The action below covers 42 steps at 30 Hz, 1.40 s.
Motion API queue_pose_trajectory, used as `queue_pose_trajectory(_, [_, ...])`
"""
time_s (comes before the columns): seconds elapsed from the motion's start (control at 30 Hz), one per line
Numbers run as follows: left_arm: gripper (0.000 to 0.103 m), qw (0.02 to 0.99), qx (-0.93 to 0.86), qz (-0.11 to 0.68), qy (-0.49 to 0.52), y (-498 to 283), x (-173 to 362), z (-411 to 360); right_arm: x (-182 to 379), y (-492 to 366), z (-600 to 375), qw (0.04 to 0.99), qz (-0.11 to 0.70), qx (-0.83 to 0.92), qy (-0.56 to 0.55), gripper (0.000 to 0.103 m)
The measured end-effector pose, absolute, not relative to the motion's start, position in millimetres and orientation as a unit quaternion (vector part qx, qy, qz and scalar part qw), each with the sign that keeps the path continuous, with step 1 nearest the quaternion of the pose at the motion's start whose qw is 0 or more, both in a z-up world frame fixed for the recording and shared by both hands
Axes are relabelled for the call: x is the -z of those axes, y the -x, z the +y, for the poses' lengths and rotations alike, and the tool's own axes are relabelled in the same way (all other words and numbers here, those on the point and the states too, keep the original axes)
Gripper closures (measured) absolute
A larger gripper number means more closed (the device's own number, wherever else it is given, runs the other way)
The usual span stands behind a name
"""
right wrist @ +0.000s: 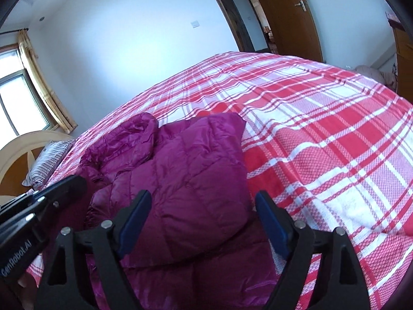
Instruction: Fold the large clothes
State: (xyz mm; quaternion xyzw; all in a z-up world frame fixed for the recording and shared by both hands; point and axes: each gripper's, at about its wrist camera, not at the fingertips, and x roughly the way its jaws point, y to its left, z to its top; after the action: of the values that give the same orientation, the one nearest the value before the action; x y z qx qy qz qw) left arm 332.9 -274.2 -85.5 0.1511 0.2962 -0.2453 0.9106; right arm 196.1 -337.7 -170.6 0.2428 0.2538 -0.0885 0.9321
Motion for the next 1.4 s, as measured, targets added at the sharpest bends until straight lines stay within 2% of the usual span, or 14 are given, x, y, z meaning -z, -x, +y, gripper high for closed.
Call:
queue_pose_trajectory(0.1, [0.091,0.916,0.254,0.273,-0.145,-326,71,-268,173,-194,-343,0.928,0.252,0.089,-0.258,0.018])
queue_pose_trajectory(0.13, [0.077,0.920,0.250,0.265,-0.145,-325,65,-263,174,-194,-344,0.927,0.252,0.089,-0.262,0.018])
queue_pose_trajectory(0.17, [0.048,0.925,0.240,0.255,-0.144,-324,59,-255,174,-193,-346,0.927,0.249,0.091,-0.266,0.018])
queue_pose_trajectory(0.23, [0.013,0.937,0.215,0.237,-0.138,-324,52,-235,174,-191,-347,0.927,0.244,0.091,-0.269,0.018])
queue_pose_trajectory(0.33, [0.012,0.953,0.154,0.214,-0.148,-333,50,-187,167,-184,-347,0.933,0.227,0.102,-0.261,0.018])
queue_pose_trajectory(0.4, [0.012,0.957,0.106,0.220,-0.159,-347,58,-155,149,-178,-333,0.944,0.216,0.129,-0.213,0.018])
queue_pose_trajectory(0.5, [0.012,0.958,0.031,0.242,-0.147,-378,75,-105,114,-170,-298,0.960,0.193,0.094,-0.179,0.016])
queue_pose_trajectory(0.6, [0.012,0.953,-0.010,0.283,-0.110,-409,96,-72,96,-187,-242,0.967,0.222,0.012,-0.125,0.017])
queue_pose_trajectory(0.73, [0.012,0.940,-0.020,0.316,-0.127,-424,127,-77,117,-230,-203,0.952,0.288,-0.016,-0.102,0.030])
queue_pose_trajectory(0.8, [0.012,0.937,-0.018,0.321,-0.140,-426,140,-82,137,-247,-198,0.941,0.323,-0.015,-0.098,0.031])
queue_pose_trajectory(0.93, [0.012,0.930,-0.011,0.335,-0.150,-432,156,-90,163,-253,-204,0.936,0.343,0.012,-0.074,0.034])
queue_pose_trajectory(1.13, [0.009,0.922,-0.008,0.356,-0.154,-439,167,-91,177,-264,-219,0.922,0.375,0.028,-0.094,0.034])
queue_pose_trajectory(1.4, [0.005,0.919,-0.012,0.366,-0.146,-444,174,-87,181,-263,-208,0.920,0.384,0.048,-0.059,0.034])
